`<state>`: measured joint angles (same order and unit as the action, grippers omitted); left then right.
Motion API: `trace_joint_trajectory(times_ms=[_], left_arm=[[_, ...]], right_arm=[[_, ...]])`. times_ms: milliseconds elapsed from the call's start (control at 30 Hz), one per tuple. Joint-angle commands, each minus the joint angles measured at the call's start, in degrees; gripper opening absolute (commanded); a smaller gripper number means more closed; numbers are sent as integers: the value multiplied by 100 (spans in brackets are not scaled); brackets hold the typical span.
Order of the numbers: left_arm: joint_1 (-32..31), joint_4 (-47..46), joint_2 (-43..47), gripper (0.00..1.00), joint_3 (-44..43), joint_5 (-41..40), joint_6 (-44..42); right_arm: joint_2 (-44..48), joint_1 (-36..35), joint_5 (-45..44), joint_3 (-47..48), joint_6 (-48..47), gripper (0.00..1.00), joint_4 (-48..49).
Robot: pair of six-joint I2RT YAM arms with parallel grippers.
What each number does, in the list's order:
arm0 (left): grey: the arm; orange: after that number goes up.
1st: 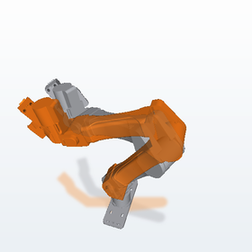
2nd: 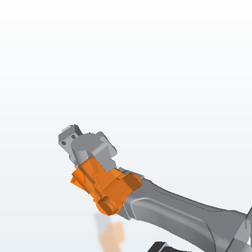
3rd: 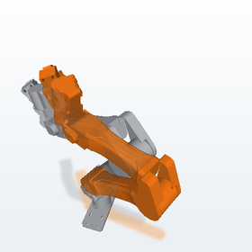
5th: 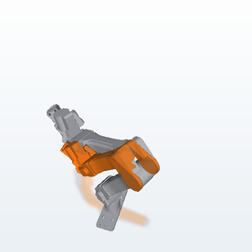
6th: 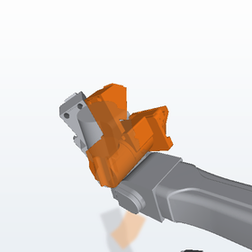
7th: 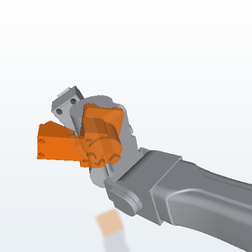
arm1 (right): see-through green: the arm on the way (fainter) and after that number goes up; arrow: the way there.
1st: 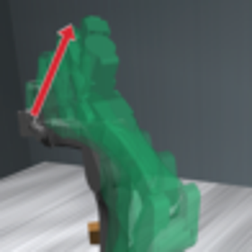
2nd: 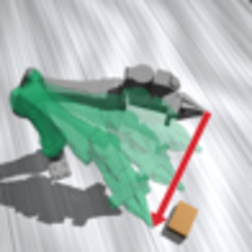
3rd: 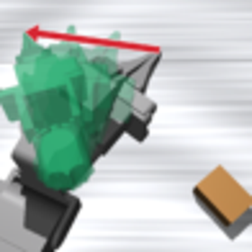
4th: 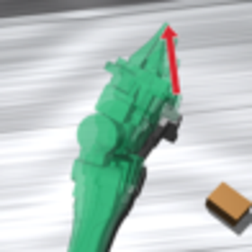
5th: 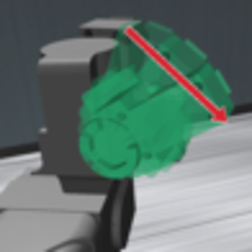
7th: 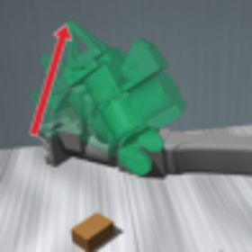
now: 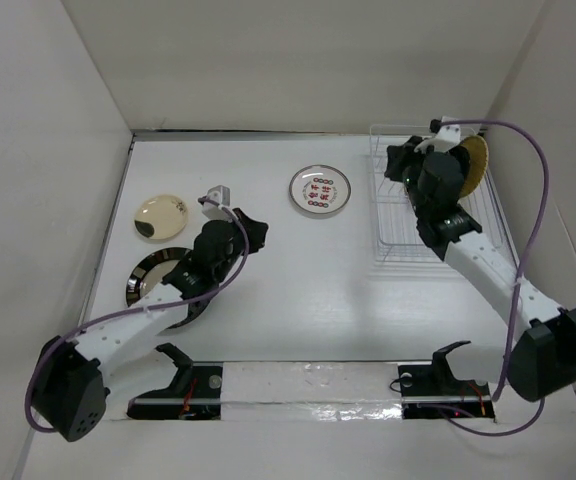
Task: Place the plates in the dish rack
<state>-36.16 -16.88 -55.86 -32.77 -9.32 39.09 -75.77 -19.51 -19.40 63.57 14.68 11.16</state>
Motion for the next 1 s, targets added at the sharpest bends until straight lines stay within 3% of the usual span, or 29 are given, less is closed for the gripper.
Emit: trace_joint_trajectory(times_ms=[0, 67, 133, 167, 300, 333, 467, 600, 700, 967], left_arm=[[-5, 141, -609, 2, -518, -719, 46], [-5, 238, -1213, 6, -773, -939, 20], [-5, 343, -1637, 15, -1195, -975, 2], [-5, 326, -2022, 25, -1327, -975, -76], [117, 1, -3084, 46, -2080, -730, -95], [118, 62, -3324, 48, -2275, -616, -95], [320, 448, -4528, 50, -3426, -606, -261], [469, 1001, -5856, 53, -4813, -387, -358], [592, 1082, -6453, 53, -5281, -149, -271], [786, 994, -7176, 48, -5740, 659, -42]], right_arm=[[342, -420, 1882, -973, 1352, 0, 165], [832, -597, 2264, -1442, 1572, 0, 491], [1115, -782, 2370, -1959, 1705, 3, 554], [1343, -783, 2475, -2102, 1705, 5, 676], [1879, -888, 2748, -2814, 1757, 16, 1343], [1994, -888, 2722, -2946, 1836, 24, 1484], [2312, -941, 2626, -3377, 2030, 48, 1925], [2417, -1063, 2511, -3693, 2048, 50, 2127], [2514, -1142, 2537, -3738, 2057, 51, 2198], [2672, -1354, 2406, -3694, 2022, 50, 2075]])
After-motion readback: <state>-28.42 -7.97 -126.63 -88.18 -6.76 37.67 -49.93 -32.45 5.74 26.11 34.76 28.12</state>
